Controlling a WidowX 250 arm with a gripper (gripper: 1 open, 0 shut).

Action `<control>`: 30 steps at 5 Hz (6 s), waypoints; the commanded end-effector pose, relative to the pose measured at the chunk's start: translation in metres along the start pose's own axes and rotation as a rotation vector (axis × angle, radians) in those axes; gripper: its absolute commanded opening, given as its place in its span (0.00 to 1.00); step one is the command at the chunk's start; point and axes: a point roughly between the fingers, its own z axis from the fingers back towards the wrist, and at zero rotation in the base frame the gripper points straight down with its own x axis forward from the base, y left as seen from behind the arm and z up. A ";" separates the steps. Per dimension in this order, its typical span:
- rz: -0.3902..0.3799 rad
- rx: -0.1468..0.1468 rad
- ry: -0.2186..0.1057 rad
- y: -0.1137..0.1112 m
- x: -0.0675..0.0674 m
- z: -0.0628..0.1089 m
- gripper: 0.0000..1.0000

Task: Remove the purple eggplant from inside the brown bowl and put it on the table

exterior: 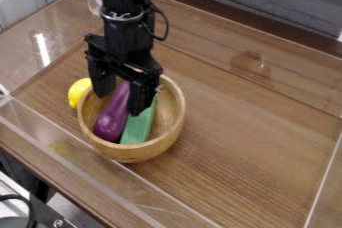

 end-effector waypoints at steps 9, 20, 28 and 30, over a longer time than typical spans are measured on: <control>0.054 -0.016 -0.018 -0.004 0.018 -0.020 1.00; 0.112 -0.055 -0.024 -0.004 0.020 -0.022 0.00; 0.152 -0.080 -0.029 -0.001 0.019 -0.019 0.00; 0.171 -0.109 -0.049 0.000 0.022 0.003 0.00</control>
